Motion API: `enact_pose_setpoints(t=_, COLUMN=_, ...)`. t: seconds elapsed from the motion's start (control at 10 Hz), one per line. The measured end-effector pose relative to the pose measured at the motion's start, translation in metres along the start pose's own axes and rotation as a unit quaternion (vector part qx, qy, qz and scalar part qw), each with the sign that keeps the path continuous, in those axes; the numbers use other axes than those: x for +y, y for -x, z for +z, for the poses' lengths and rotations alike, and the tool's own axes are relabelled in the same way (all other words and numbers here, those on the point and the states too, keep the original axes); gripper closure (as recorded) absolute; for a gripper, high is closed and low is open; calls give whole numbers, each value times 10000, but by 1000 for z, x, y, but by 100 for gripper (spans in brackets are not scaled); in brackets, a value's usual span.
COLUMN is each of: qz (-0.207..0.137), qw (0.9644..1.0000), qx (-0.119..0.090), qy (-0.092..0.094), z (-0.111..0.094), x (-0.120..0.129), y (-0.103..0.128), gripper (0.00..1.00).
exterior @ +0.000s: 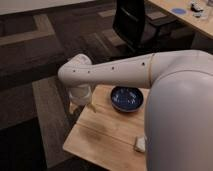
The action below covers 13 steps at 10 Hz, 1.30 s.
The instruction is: Place the pepper on the white sponge
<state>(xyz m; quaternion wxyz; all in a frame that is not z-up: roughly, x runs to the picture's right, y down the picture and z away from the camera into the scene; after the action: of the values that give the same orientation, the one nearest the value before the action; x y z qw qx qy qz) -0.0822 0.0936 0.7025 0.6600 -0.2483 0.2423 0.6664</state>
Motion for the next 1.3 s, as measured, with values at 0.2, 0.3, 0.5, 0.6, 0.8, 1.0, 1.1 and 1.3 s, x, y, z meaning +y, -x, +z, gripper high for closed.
enact_pose_setpoints(t=0.2, qz=401, qw=9991, qx=-3, qy=114, z=-10, x=-31, y=2, gripper=35)
enact_pose_setpoints(t=0.3, qz=538, qw=9984, qx=1, qy=188, z=-15, x=-58, y=6, gripper=35)
enact_pose_setpoints(t=0.5, qz=715, qw=9972, qx=56, qy=191, z=-20, x=-116, y=13, gripper=35)
enact_pose_setpoints(t=0.6, qz=891, qw=9959, qx=76, qy=115, z=-24, x=-149, y=12, gripper=35)
enact_pose_setpoints(t=0.8, qz=1120, qw=9937, qx=39, qy=48, z=-27, x=-174, y=11, gripper=35)
enact_pose_setpoints(t=1.0, qz=1098, qw=9939, qx=41, qy=47, z=-28, x=-172, y=11, gripper=35)
enact_pose_setpoints(t=1.1, qz=1110, qw=9938, qx=48, qy=45, z=-27, x=-172, y=10, gripper=35)
enact_pose_setpoints(t=1.3, qz=1573, qw=9875, qx=42, qy=16, z=-25, x=-212, y=-6, gripper=35)
